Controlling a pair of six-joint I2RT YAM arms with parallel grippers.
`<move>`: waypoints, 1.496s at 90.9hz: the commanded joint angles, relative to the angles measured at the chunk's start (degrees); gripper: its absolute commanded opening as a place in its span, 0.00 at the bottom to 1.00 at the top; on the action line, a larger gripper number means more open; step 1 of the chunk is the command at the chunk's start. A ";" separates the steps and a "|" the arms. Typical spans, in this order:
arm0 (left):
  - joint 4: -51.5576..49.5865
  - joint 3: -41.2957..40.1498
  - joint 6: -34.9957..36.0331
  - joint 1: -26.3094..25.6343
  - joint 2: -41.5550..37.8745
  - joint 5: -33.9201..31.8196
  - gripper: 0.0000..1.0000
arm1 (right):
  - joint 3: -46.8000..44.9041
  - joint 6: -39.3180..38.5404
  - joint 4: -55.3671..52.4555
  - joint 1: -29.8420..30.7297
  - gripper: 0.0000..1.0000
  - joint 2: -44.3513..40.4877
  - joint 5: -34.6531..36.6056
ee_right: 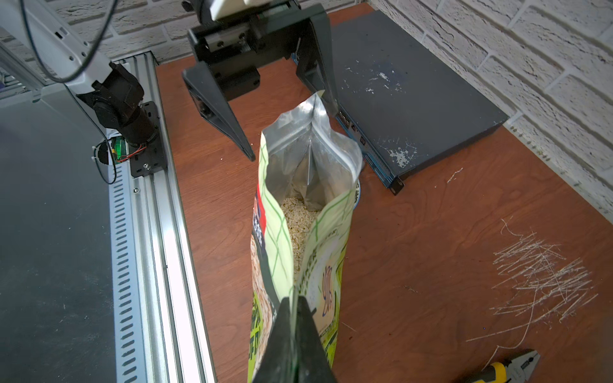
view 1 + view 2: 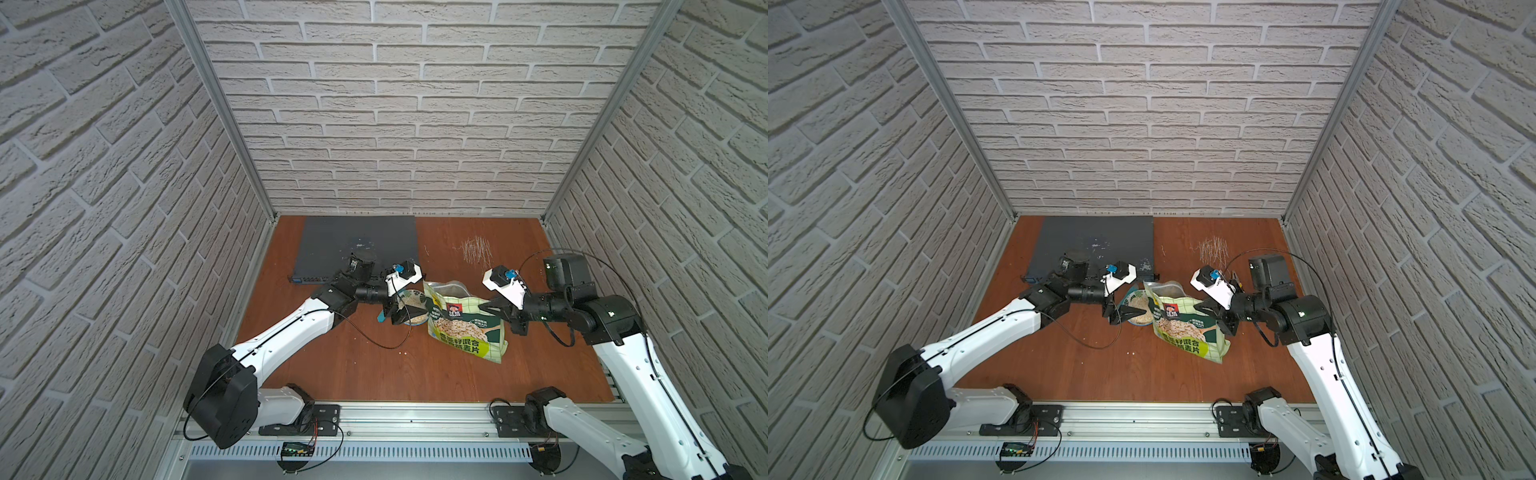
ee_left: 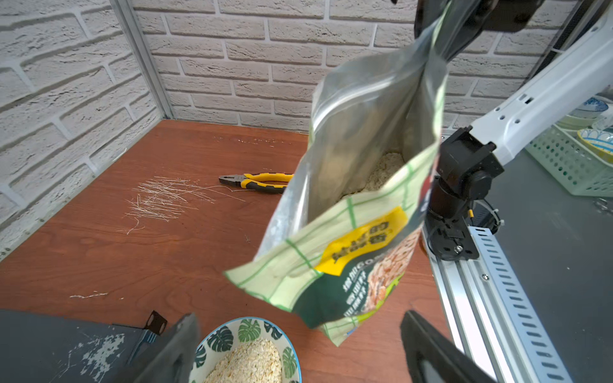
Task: Pour the oats into the breakfast bowl
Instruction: Place the oats bag at the center of the board, then close the oats bag at the center of the board.
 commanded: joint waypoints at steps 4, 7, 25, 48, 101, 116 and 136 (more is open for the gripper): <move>1.56 2.49 2.10 -1.19 1.22 0.71 0.94 | 2.92 -2.06 4.71 0.72 0.04 -0.75 -7.12; 1.56 2.77 2.07 -1.68 1.46 0.75 0.92 | 2.92 -2.17 4.79 0.79 0.03 -0.74 -7.58; 0.75 4.49 2.05 -3.47 2.45 3.21 0.73 | 2.21 -2.30 4.65 1.57 0.04 -0.11 -6.76; -7.33 6.50 2.12 -3.42 0.76 1.96 0.04 | -2.83 0.20 4.59 2.32 0.04 0.46 3.10; -4.92 -5.32 0.73 -8.56 -9.25 -19.33 0.00 | -5.15 2.57 4.51 8.06 0.49 4.23 12.13; -0.40 -7.94 1.86 -9.00 -10.22 -20.19 0.00 | -1.54 1.00 5.16 13.21 0.76 7.75 13.59; 4.78 -11.85 3.23 -9.01 -13.27 -22.06 0.00 | 1.46 -2.29 5.56 16.16 0.82 15.93 15.76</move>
